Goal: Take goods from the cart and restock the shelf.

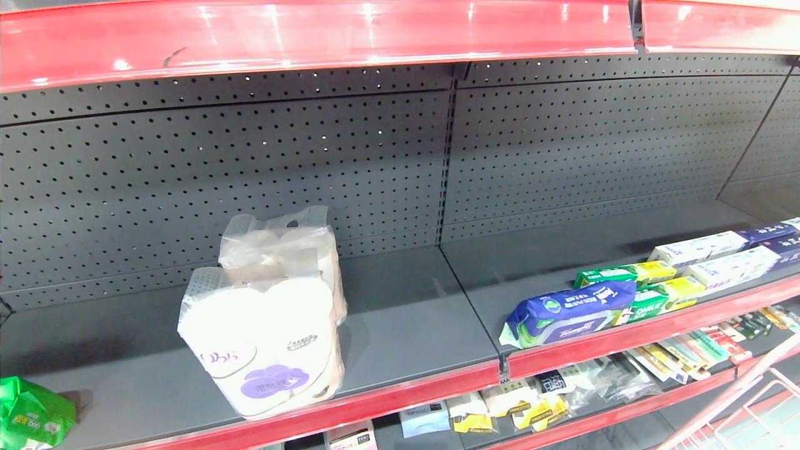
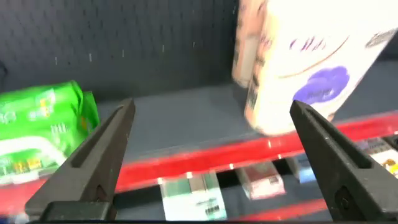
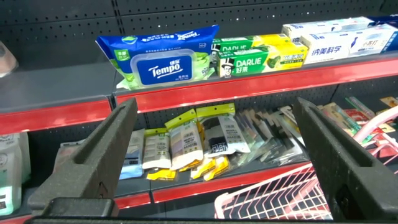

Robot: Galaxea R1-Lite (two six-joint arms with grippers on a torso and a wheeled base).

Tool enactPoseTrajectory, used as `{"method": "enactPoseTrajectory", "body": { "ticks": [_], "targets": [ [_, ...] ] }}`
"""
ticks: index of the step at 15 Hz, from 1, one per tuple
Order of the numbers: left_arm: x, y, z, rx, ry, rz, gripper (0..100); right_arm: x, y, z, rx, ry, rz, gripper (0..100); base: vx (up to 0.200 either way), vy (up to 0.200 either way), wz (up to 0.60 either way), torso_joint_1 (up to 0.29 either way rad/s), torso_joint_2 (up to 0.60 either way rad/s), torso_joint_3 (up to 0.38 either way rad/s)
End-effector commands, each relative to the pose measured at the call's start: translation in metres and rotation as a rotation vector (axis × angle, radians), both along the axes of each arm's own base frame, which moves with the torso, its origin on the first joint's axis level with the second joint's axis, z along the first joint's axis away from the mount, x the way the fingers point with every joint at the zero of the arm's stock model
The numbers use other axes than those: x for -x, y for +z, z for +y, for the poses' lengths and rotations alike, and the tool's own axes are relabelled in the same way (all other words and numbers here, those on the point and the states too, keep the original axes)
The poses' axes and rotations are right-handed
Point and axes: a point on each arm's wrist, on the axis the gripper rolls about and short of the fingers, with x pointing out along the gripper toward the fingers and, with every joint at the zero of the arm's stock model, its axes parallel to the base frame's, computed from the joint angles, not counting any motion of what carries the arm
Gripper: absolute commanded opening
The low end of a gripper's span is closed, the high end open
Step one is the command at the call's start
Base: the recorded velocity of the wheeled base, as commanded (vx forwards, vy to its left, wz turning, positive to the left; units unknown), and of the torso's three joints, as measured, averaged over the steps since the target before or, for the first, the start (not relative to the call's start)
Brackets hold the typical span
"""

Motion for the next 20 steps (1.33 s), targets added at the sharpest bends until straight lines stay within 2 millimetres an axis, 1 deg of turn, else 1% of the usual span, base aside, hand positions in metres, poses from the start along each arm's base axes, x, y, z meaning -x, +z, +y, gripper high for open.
{"method": "enactPoseTrajectory", "body": {
  "ticks": [1, 10, 20],
  "targets": [
    [0.0004, -0.0010, 0.0000, -0.002, 0.001, -0.005, 100, -0.0001, 0.0001, 0.0000, 0.003, 0.001, 0.000, 100, 0.000, 0.000, 0.00, 0.000, 0.00, 0.000],
    [0.0003, -0.0010, -0.0002, -0.003, -0.005, -0.005, 100, -0.0001, 0.0001, 0.0000, 0.000, 0.001, 0.001, 100, 0.000, 0.000, 0.60, 0.001, 0.00, 0.001],
    [0.0003, -0.0015, -0.0001, 0.003, -0.001, -0.003, 100, -0.0001, 0.0000, -0.0001, 0.001, -0.004, 0.002, 100, 0.000, 0.000, 0.00, 0.000, 0.00, 0.000]
  ]
}}
